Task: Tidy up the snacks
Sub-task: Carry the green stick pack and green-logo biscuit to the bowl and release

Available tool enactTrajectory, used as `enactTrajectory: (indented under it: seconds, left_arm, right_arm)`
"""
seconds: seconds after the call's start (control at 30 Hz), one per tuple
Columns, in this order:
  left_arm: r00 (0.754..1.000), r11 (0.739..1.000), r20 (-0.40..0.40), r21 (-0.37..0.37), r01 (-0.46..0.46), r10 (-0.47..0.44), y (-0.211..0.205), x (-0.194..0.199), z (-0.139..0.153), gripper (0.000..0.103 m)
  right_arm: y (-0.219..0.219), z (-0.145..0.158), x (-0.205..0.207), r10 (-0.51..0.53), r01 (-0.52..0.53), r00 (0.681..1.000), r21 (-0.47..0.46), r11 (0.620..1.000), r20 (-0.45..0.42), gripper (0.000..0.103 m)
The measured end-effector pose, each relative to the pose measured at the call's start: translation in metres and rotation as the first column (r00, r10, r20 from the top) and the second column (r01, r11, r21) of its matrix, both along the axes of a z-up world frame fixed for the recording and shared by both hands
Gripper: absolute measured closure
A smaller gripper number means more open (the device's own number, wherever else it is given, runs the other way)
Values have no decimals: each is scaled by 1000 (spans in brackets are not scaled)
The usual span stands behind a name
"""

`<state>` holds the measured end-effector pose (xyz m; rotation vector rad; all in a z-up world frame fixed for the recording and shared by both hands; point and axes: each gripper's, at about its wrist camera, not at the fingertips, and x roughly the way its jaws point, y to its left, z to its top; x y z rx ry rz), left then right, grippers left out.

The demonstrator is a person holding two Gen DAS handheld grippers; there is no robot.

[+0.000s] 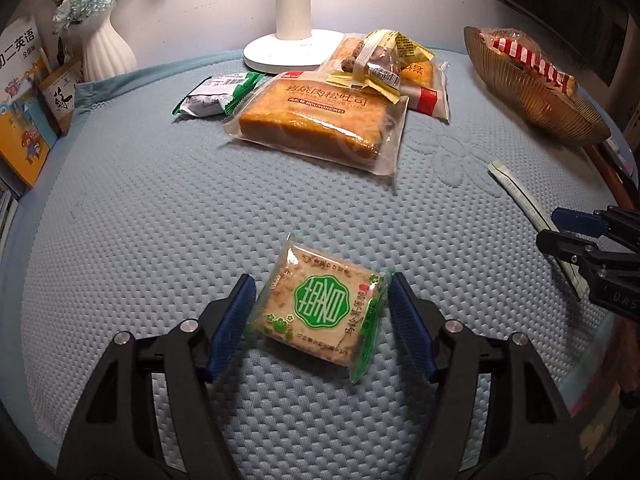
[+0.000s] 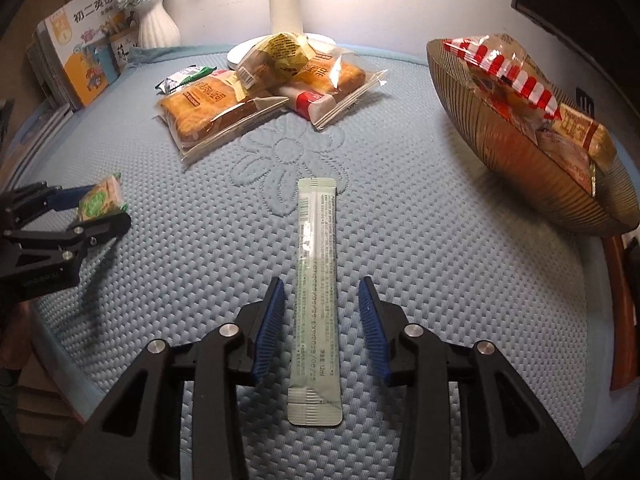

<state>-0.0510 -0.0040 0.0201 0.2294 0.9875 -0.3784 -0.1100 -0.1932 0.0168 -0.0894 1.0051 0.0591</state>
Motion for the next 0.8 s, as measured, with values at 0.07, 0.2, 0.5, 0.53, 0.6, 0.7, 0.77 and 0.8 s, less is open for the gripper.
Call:
enactTrajectory:
  seconds: [0.07, 0.2, 0.5, 0.53, 0.6, 0.7, 0.77, 0.8]
  left_arm:
    - [1000, 1000, 18, 9, -1, 1, -2, -2, 2, 51]
    - [1000, 1000, 23, -7, -6, 6, -4, -8, 7, 53]
    - [990, 990, 103, -87, 109, -99, -55, -10, 55, 53]
    - [987, 987, 113, -100, 129, -118, -66, -7, 62, 53]
    - [979, 976, 129, -134, 172, -155, -91, 0, 75, 53]
    - [966, 953, 151, -189, 236, -209, -131, 12, 96, 53]
    - [956, 936, 168, -220, 276, -242, -161, 23, 108, 53]
    - [950, 926, 175, -236, 296, -259, -175, 29, 114, 53]
  right_arm:
    - [6, 0, -4, 23, -23, 1000, -13, 1000, 13, 83]
    - [-2, 6, -8, 29, -30, 999, 62, 998, 14, 84]
    - [-64, 78, -19, -93, 62, 980, 177, 982, 175, 84]
    - [-75, 88, -18, -119, 82, 972, 181, 980, 201, 84]
    - [-101, 104, -13, -174, 129, 954, 190, 973, 244, 84]
    - [-142, 123, 0, -272, 218, 921, 208, 953, 280, 84]
    - [-171, 132, 10, -331, 266, 899, 243, 933, 287, 84]
    - [-185, 135, 13, -361, 291, 887, 257, 922, 289, 84]
